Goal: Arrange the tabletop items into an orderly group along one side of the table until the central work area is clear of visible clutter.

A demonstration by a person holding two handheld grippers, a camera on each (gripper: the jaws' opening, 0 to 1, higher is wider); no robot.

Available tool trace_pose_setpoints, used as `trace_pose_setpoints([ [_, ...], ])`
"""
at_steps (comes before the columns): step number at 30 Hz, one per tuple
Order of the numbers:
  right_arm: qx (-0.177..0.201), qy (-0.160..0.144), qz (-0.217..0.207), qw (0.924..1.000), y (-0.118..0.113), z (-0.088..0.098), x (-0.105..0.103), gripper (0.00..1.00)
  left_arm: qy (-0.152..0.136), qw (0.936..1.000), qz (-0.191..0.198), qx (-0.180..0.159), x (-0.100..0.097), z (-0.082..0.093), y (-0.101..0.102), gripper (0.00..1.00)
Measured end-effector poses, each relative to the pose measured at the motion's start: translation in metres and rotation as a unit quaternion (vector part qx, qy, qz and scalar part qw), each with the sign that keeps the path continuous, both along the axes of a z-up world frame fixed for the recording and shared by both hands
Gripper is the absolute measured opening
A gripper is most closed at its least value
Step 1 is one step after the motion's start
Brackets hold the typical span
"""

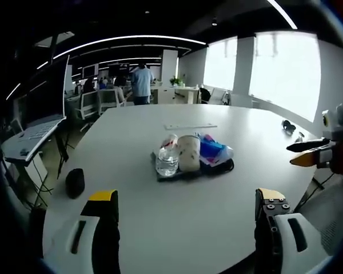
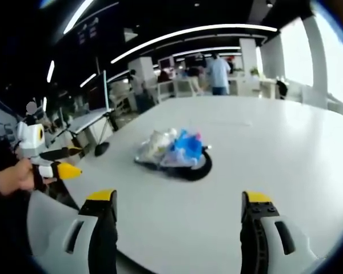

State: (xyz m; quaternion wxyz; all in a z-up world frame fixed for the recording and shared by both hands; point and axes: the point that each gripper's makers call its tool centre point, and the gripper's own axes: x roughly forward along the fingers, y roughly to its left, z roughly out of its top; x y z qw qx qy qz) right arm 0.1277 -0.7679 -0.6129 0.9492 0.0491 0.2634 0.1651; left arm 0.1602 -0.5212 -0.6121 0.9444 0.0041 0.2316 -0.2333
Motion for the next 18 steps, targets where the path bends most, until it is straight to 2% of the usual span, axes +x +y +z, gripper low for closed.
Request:
trace_pose_setpoints([
  [18,0.007,-0.001,0.001,1.0,0.004,-0.001,0.017,0.87,-0.002,1.0,0.003,-0.005,0.014,0.0,0.001,0.98],
])
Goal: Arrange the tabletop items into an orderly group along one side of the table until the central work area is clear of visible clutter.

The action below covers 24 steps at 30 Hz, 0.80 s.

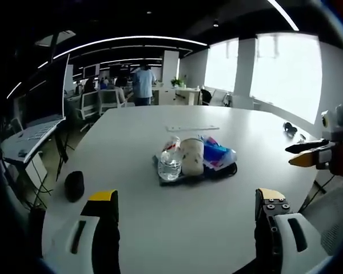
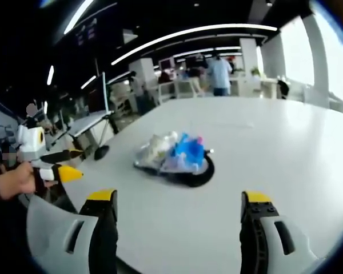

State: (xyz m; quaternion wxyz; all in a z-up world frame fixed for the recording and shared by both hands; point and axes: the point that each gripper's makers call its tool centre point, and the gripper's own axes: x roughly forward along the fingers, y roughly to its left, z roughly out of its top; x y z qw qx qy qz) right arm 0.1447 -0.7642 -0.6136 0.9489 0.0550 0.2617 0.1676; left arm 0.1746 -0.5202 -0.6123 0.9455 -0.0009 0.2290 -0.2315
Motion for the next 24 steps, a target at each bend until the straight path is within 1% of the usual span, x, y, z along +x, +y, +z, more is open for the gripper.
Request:
trace_pose_setpoints([
  [13,-0.003,0.001,0.006,1.0,0.005,-0.001,0.012,0.87,0.006,1.0,0.002,0.003,0.008,-0.005,0.004,0.98],
  [24,-0.007,0.009,0.014,0.9998,0.01,-0.004,0.019,0.85,0.01,0.9999,0.003,0.003,0.015,-0.009,0.005,0.98],
])
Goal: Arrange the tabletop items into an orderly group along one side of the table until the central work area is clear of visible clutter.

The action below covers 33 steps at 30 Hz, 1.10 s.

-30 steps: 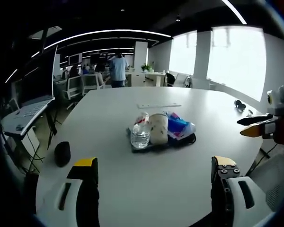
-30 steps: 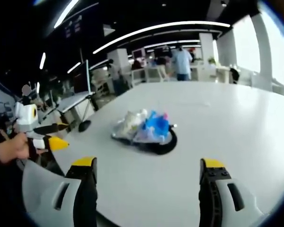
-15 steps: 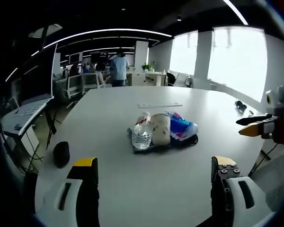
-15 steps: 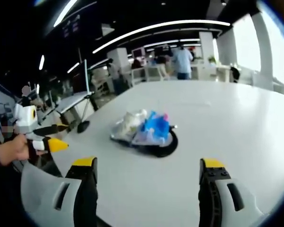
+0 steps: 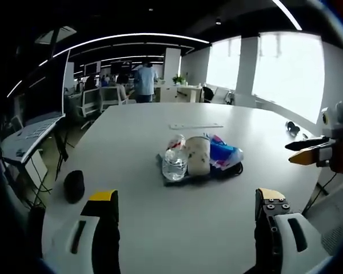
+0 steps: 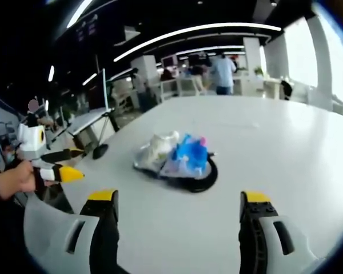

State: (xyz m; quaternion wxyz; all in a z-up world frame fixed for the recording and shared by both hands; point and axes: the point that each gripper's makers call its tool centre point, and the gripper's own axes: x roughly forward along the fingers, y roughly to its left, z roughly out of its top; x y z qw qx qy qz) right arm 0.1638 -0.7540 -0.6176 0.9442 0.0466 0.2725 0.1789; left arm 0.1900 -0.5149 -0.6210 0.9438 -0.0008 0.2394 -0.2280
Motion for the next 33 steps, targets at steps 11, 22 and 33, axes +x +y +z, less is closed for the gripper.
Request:
trace_pose_setpoints([
  [11,-0.005,0.001,0.002,1.0,0.0,0.0,0.006,0.85,0.0,1.0,-0.001,-0.002,0.011,-0.001,-0.001,0.98],
  [22,-0.005,-0.007,0.003,1.0,-0.003,0.009,0.021,0.84,-0.005,1.0,0.002,-0.008,0.021,0.004,-0.003,0.98],
  [33,-0.008,-0.007,0.009,0.9999,0.001,0.007,0.03,0.84,-0.002,1.0,-0.001,-0.004,0.024,-0.001,-0.003,0.98],
])
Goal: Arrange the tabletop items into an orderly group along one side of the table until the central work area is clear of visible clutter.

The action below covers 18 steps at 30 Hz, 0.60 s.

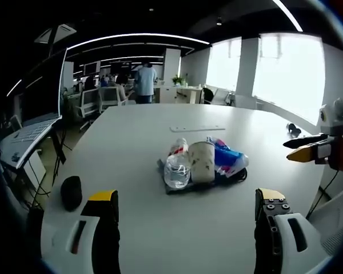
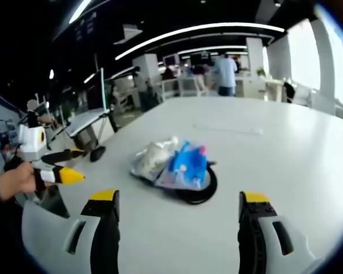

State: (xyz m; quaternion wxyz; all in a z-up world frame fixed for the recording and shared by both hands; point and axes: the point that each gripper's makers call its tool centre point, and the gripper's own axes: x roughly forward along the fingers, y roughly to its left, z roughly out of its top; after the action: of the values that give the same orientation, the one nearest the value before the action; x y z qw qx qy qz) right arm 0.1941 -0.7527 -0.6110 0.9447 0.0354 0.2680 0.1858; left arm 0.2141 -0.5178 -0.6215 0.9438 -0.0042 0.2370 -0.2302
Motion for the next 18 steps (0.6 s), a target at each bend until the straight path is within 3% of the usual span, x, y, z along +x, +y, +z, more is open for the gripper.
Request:
trace_pose_setpoints([
  [18,-0.001,0.002,0.01,0.9999,0.007,-0.002,0.014,0.82,0.005,1.0,0.006,0.0,0.005,-0.005,0.002,0.98],
])
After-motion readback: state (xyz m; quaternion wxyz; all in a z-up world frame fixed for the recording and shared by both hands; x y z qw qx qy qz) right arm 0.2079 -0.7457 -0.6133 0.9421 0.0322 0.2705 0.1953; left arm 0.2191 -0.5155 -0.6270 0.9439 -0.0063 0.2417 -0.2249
